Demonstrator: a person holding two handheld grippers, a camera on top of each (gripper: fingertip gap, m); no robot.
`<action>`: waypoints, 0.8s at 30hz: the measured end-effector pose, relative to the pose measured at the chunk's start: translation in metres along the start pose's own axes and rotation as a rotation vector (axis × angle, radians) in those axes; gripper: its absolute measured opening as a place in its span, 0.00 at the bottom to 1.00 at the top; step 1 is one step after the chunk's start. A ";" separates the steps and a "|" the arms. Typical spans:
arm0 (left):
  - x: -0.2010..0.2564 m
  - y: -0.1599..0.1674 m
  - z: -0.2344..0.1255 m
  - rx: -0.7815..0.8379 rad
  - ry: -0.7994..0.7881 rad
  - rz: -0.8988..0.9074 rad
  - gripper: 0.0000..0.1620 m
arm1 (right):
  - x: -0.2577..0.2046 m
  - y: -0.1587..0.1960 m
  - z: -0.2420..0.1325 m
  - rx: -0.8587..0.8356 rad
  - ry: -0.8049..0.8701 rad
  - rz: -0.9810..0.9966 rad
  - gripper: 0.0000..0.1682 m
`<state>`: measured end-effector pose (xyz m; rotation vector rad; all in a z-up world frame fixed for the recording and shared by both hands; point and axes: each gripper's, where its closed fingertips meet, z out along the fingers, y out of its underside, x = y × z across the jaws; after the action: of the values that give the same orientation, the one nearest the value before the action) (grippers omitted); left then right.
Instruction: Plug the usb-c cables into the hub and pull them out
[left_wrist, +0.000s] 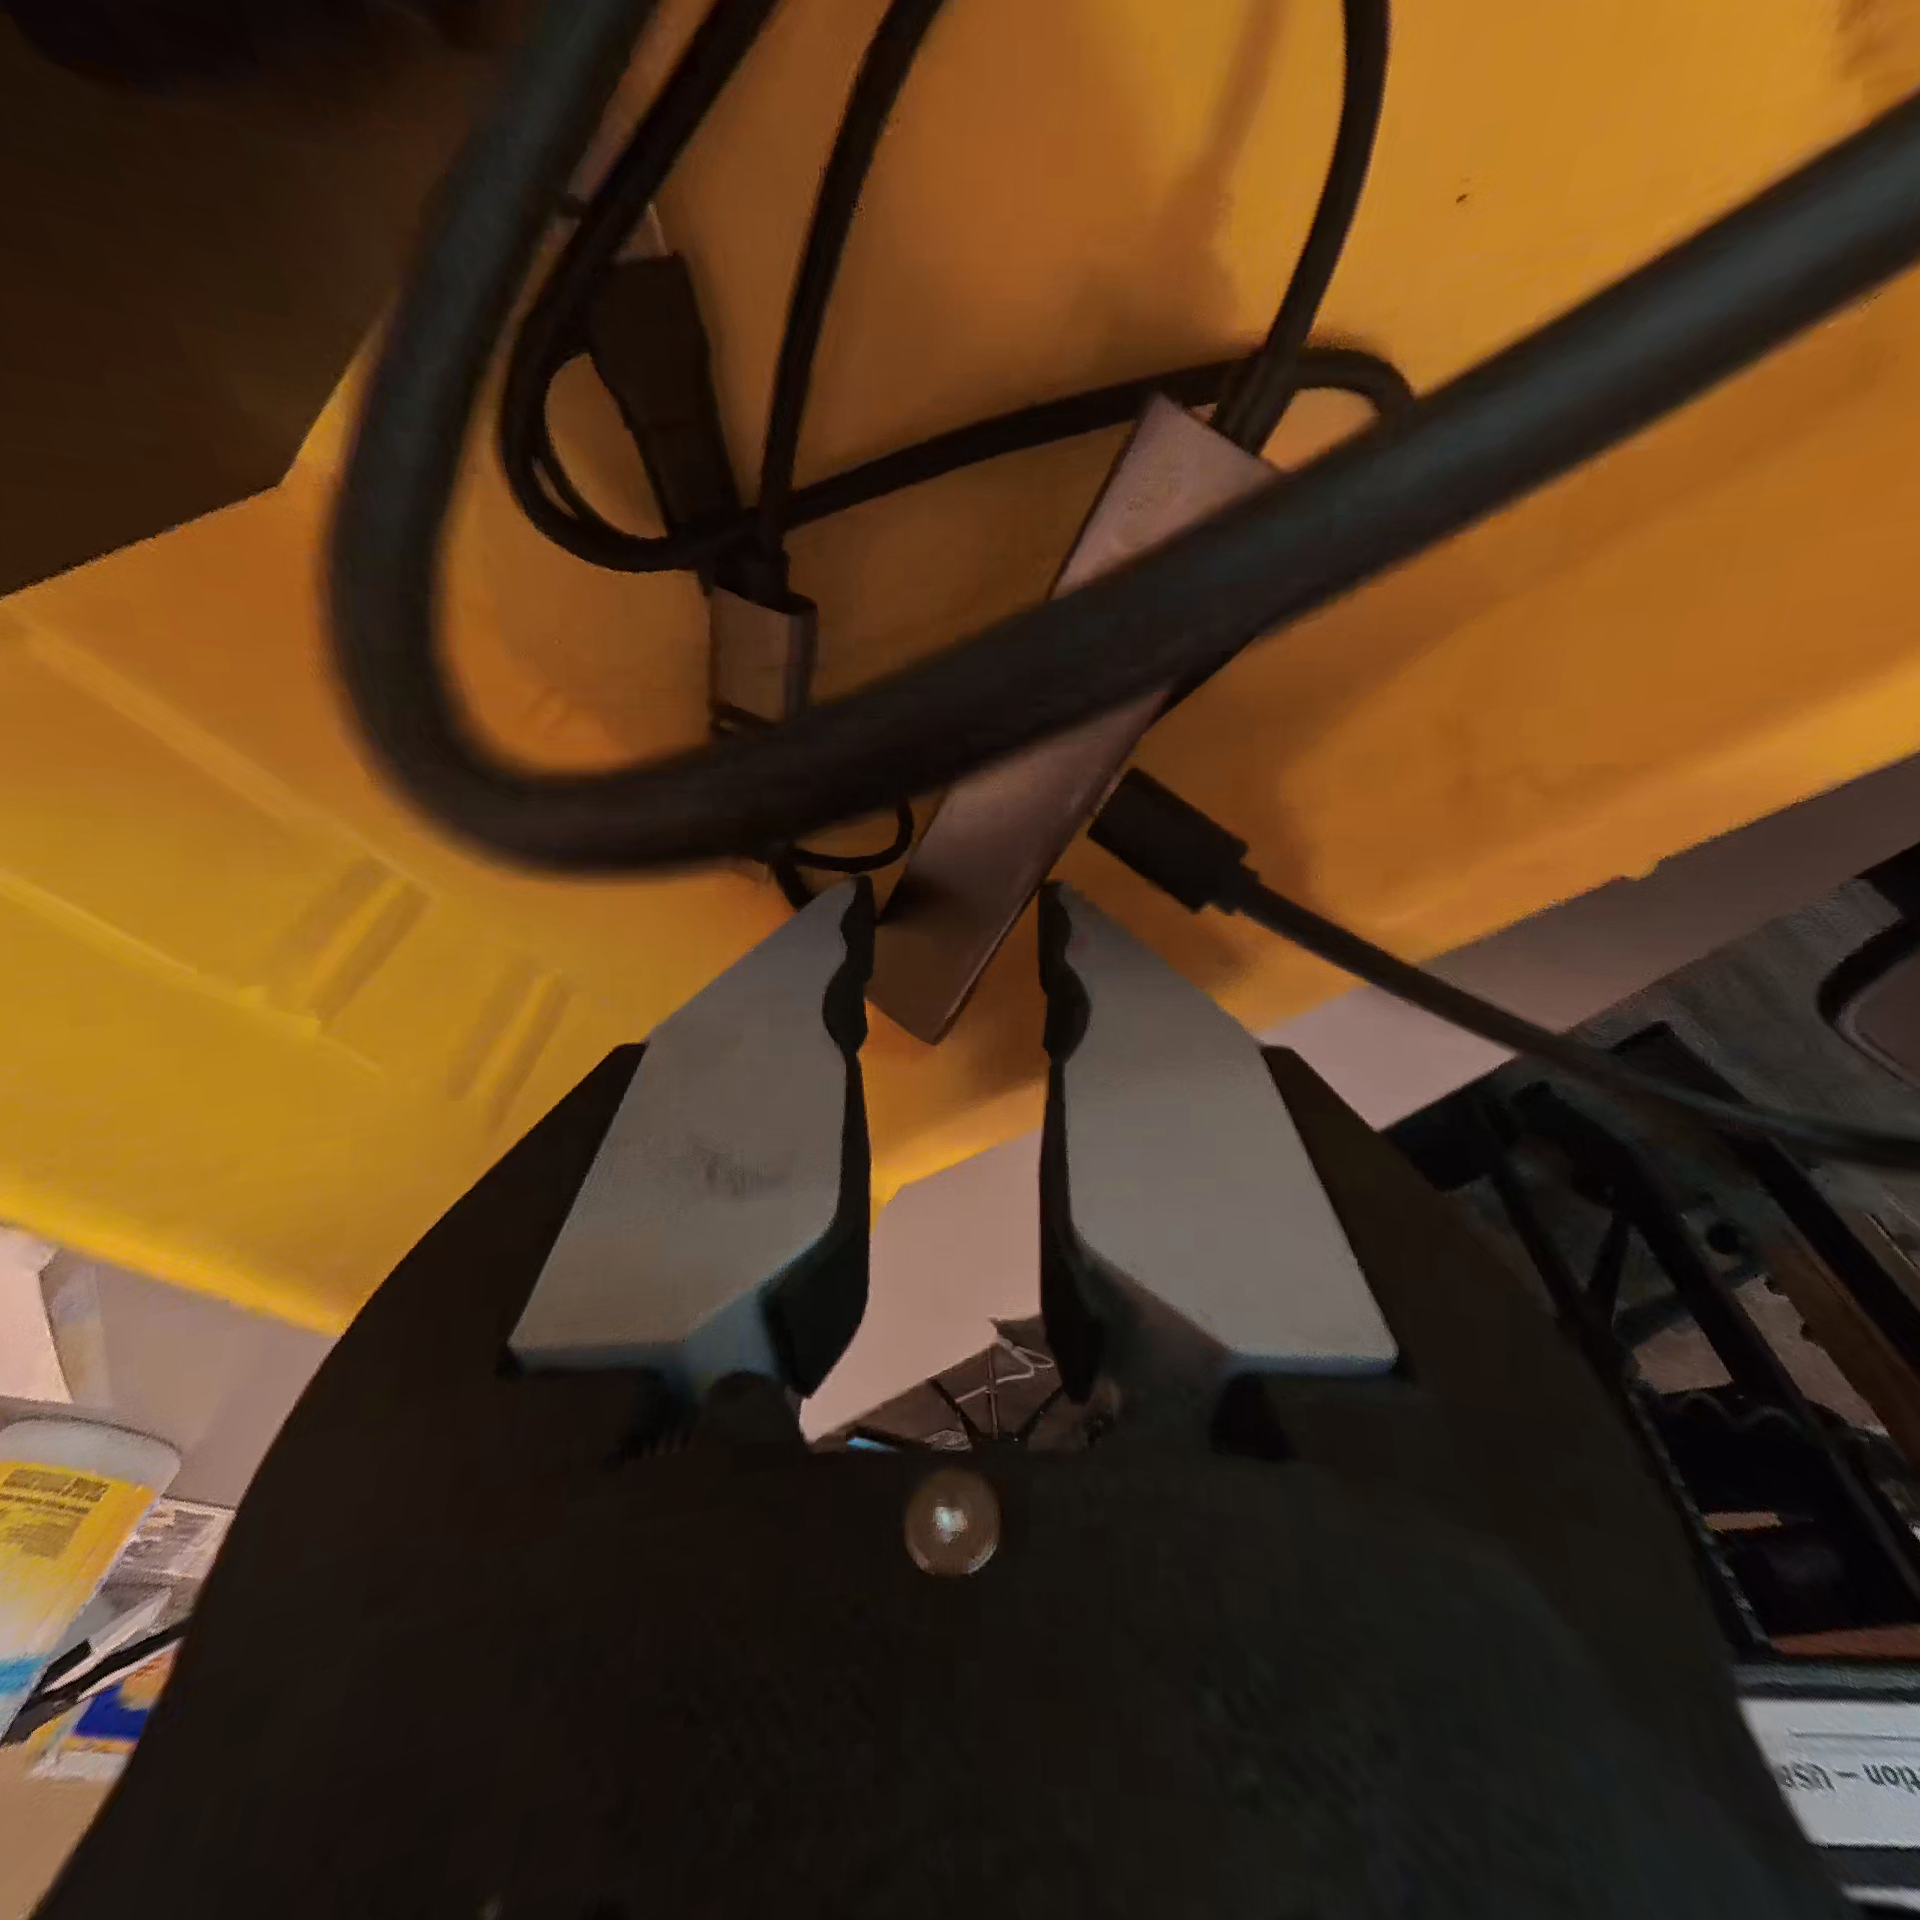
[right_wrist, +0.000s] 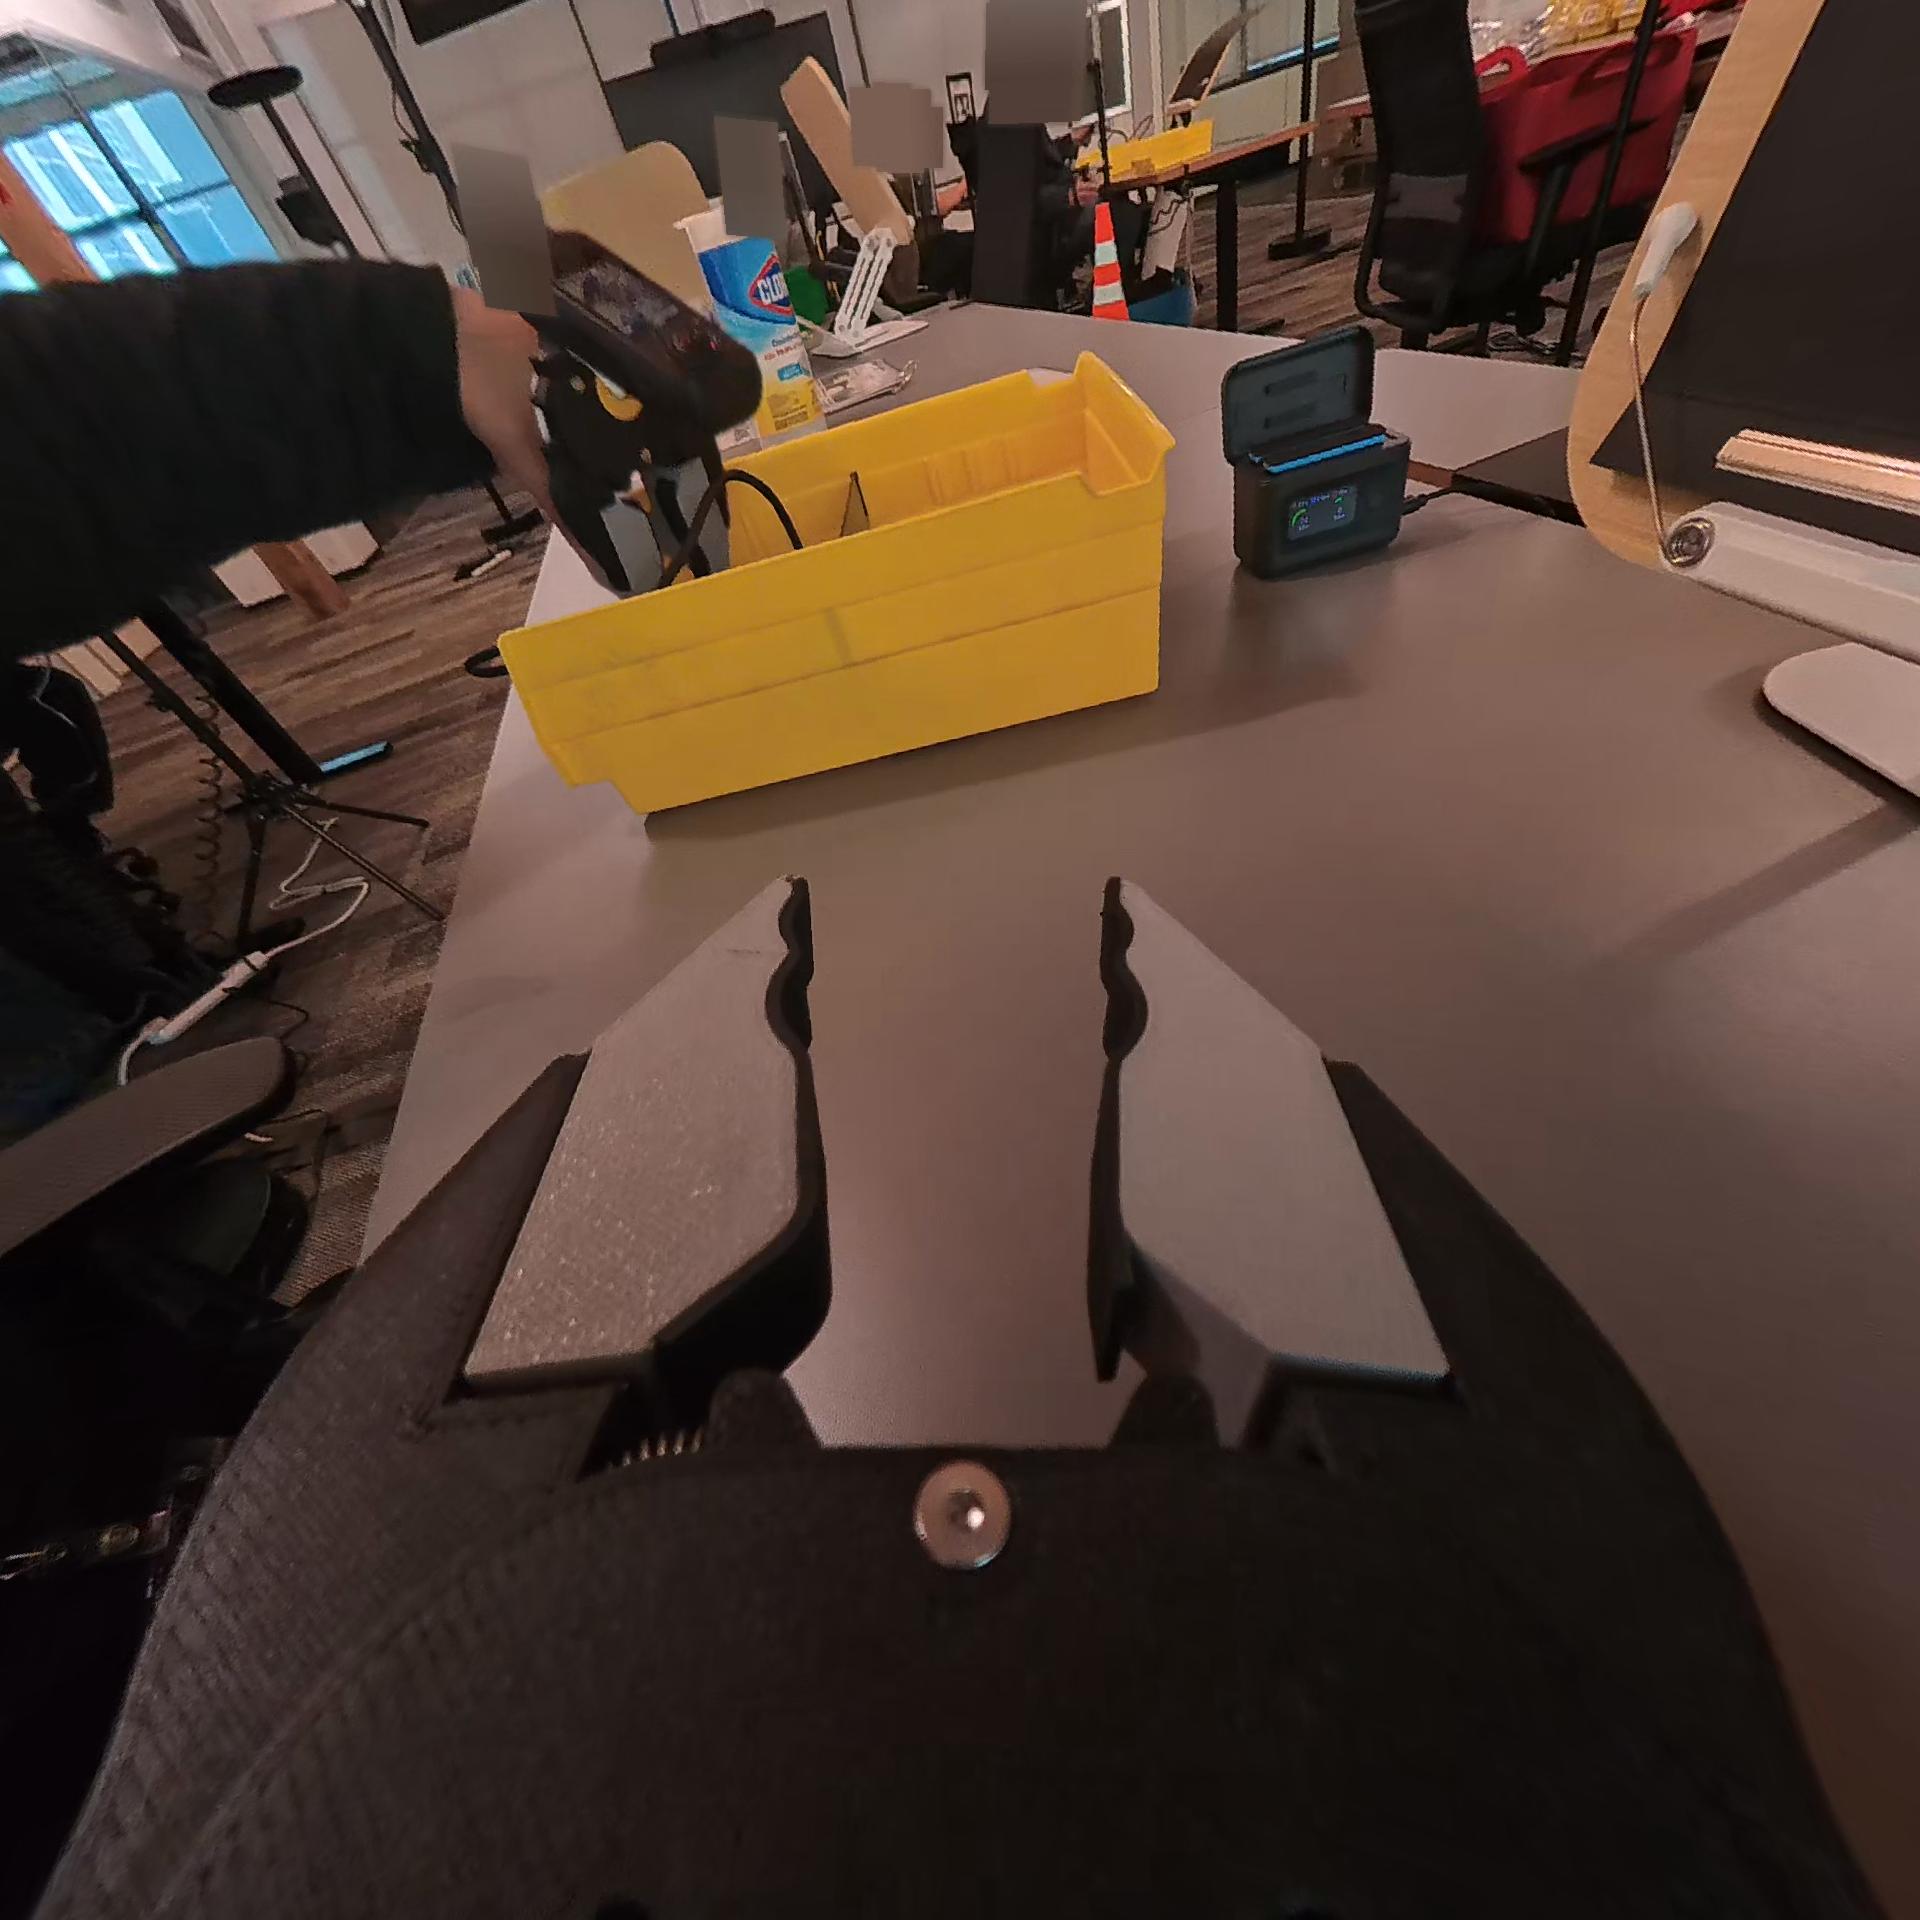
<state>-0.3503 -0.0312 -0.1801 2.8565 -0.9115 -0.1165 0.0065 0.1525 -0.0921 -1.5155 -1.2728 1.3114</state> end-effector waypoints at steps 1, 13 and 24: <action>0.001 -0.002 0.006 -0.004 -0.011 0.015 0.16 | -0.001 0.000 0.000 0.002 -0.002 0.000 0.31; -0.050 -0.011 -0.132 0.253 -0.770 0.161 0.06 | -0.001 0.001 0.001 -0.011 0.014 -0.023 0.29; -0.006 -0.028 -0.270 0.627 -1.198 0.050 0.04 | -0.004 0.004 0.004 -0.017 0.009 -0.056 0.28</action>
<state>-0.3078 0.0243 0.0827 3.1284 -1.3181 -1.9957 0.0035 0.1472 -0.0955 -1.4853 -1.3150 1.2597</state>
